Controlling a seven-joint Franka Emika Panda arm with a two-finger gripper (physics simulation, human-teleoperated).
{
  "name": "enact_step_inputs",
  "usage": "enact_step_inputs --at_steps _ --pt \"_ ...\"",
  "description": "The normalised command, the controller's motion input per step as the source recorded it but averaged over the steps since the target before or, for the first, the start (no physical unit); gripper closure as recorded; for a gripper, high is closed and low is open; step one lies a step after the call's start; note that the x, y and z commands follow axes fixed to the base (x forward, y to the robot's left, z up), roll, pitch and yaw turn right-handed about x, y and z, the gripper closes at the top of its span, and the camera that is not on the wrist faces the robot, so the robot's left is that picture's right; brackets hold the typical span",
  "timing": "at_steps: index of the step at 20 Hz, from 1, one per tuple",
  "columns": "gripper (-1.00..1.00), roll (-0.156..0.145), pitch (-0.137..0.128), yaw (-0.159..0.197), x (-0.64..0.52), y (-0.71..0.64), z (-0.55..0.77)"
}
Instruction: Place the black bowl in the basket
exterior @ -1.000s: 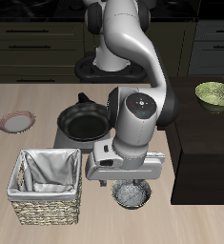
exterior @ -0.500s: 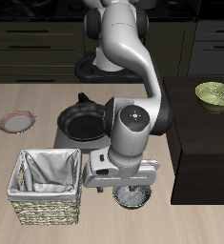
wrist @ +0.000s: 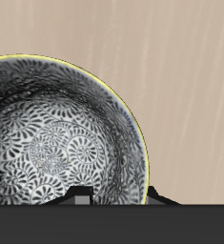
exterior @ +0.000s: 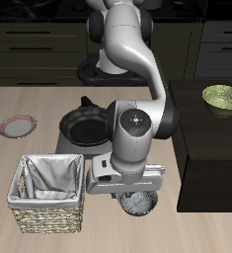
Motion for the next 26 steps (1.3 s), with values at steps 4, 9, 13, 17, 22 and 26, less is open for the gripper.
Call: enact_step_inputs --at_steps 4,9,13,17,22,26 --pt "1.00 0.008 -0.027 -0.008 -0.01 -0.03 0.18" --pt "1.00 0.005 -0.035 -0.011 0.00 -0.01 0.27" --pt "1.00 0.008 -0.059 -0.005 -0.01 0.00 0.41" --pt "1.00 0.008 -0.043 -0.005 -0.07 0.01 0.34" --pt "1.00 0.009 -0.038 0.019 -0.13 -0.01 0.28" --pt "1.00 -0.003 -0.057 -0.002 -0.15 -0.10 0.48"
